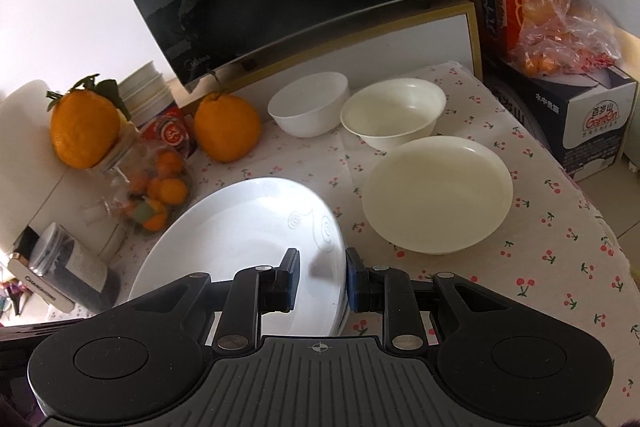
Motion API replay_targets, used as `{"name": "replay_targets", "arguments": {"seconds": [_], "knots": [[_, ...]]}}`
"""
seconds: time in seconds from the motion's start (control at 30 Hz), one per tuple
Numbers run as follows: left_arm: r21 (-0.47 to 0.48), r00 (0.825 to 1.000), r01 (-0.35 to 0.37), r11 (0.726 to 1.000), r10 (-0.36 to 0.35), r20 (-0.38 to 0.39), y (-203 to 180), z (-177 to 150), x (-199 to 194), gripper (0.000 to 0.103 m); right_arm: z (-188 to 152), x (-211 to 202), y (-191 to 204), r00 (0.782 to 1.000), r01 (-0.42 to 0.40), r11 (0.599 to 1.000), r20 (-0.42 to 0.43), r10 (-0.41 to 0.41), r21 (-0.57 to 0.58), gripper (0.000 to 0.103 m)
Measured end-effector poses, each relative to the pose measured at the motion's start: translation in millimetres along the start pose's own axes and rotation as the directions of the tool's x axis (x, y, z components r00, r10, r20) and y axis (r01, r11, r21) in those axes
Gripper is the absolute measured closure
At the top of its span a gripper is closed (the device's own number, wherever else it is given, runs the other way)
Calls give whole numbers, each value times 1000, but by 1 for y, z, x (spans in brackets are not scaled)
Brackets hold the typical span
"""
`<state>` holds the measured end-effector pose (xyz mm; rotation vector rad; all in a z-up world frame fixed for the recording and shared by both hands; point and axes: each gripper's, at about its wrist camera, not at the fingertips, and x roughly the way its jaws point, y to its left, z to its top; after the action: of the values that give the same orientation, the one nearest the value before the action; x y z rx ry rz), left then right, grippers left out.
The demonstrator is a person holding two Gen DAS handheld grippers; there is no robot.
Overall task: Organize plates and bowls
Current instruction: 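Carry the white plate over the blue-patterned plate stack with the left gripper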
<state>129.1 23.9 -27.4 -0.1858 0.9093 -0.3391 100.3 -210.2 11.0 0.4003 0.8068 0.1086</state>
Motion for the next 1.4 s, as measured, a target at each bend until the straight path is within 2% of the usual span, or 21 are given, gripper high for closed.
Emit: {"name": "replay_targets", "arguments": {"seconds": [0.87, 1.07, 1.4], "knots": [[40, 997, -72, 997, 72, 4, -13, -3, 20, 85, -5, 15, -5, 998, 64, 998, -22, -64, -20, 80], [49, 994, -104, 993, 105, -7, -12, -4, 24, 85, -8, 16, 4, 995, 94, 993, -23, -96, -74, 80], [118, 986, -167, 979, 167, 8, -21, -7, 26, 84, -12, 17, 17, 988, 154, 967, 3, -157, -201, 79]]}}
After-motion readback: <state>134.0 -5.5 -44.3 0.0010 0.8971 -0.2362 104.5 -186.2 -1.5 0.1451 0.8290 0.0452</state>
